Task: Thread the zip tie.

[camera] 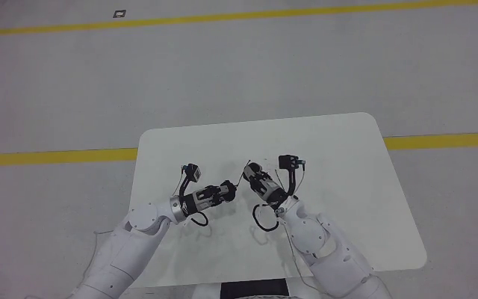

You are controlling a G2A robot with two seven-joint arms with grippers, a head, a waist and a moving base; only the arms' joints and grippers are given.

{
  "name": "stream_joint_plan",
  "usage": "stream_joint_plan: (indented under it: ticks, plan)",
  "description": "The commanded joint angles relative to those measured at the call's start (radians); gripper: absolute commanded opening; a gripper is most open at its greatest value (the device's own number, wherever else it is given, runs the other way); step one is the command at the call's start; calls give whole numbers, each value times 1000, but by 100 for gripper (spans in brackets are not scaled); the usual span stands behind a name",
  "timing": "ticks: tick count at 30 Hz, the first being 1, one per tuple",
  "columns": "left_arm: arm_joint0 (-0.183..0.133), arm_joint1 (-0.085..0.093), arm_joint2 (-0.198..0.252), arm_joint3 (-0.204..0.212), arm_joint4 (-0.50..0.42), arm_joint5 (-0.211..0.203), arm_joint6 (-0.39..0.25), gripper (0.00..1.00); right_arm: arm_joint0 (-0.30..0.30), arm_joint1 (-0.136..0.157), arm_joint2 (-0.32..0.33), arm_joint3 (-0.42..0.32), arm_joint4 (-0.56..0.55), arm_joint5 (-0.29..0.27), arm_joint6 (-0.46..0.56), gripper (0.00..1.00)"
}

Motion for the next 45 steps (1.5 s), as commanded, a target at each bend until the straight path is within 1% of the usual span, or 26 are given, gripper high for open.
stream_joint_plan:
  ticks: [1, 8, 20, 26, 41, 45]
  plan:
    - [0, 0, 0, 0, 0, 0, 0, 0, -1, 0, 5, -2, 18, -5, 0, 0]
    - [0, 0, 0, 0, 0, 0, 0, 0, -5, 2, 7, 1, 25, -8, 29, 0]
    - [0, 0, 0, 0, 0, 0, 0, 0, 2, 3, 2, 16, 45, 4, 66, 0]
    - [0, 0, 0, 0, 0, 0, 0, 0, 0, 4, 8, 8, 41, 4, 52, 0]
    - [0, 0, 0, 0, 0, 0, 0, 0, -12, 8, -3, 9, 17, 6, 67, 0]
    - [0, 0, 0, 0, 0, 0, 0, 0, -15, 9, -2, 6, 25, 4, 71, 0]
